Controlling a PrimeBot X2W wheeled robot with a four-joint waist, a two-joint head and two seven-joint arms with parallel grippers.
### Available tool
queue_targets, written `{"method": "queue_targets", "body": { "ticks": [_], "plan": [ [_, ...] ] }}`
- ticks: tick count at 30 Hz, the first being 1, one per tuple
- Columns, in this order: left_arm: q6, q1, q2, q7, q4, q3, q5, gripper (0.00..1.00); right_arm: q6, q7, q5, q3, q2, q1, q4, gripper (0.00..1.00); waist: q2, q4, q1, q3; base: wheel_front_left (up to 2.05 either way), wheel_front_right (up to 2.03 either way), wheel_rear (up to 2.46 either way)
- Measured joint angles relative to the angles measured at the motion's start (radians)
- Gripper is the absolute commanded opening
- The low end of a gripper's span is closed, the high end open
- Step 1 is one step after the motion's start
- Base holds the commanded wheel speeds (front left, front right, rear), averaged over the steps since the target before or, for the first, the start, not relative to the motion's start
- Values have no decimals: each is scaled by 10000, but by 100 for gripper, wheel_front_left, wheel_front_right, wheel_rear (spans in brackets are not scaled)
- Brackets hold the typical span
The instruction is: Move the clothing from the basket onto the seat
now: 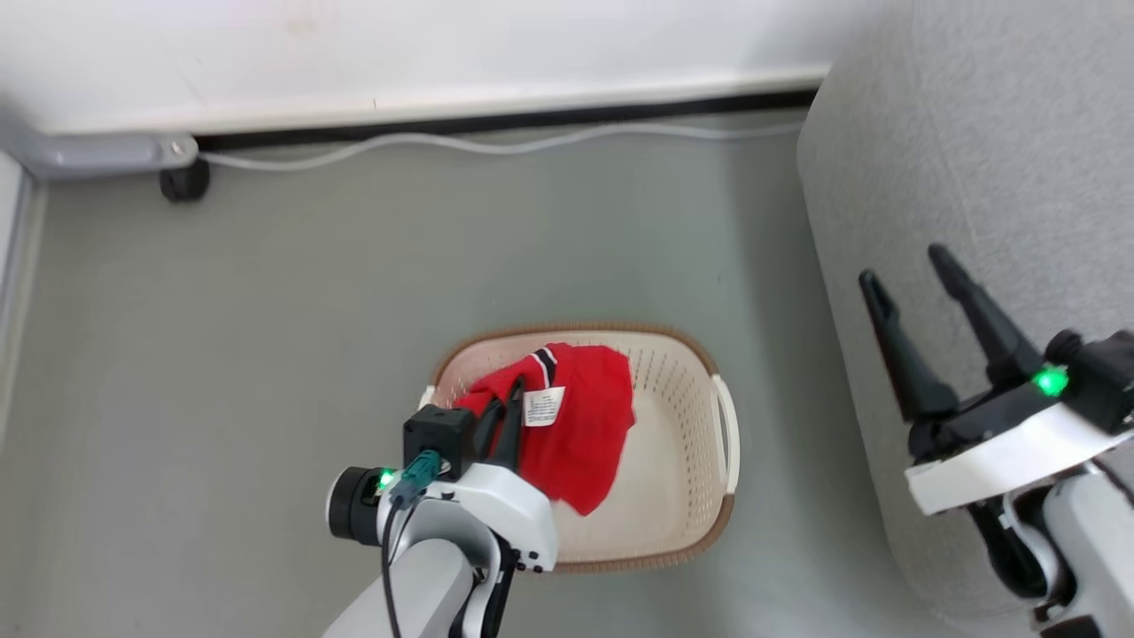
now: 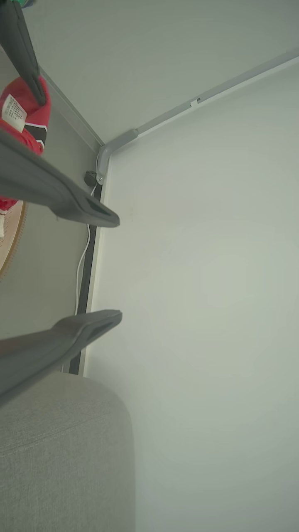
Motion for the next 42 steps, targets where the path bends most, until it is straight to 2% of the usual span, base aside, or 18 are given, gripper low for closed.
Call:
{"method": "queue_targets", "body": {
  "ticks": [7,19,31,38,42],
  "plan": [
    [-696,696,-2,0,-393,1386,1110,0,0,0,-384,29,656,551,708,100,0,-21,0,-1212,0,0,0],
    [-1801,1566,-4,0,-1710,2980,2591,0,0,2,-947,-90,1580,1580,1682,100,0,-192,0,-2813,0,0,0],
    [-1918,1290,-8,-2,-3793,2907,3567,0,0,2,-1018,96,1666,1814,1873,100,1,-401,0,-2973,0,0,0],
    [-1900,1034,-8,100,-4125,2518,3624,0,0,2,-920,253,1668,1813,1818,100,0,-407,0,-2854,0,0,0],
    [-1799,929,0,100,-4172,2293,3620,0,0,2,-698,725,1565,1675,1135,100,0,-420,0,-2770,0,0,0]
  ]
}}
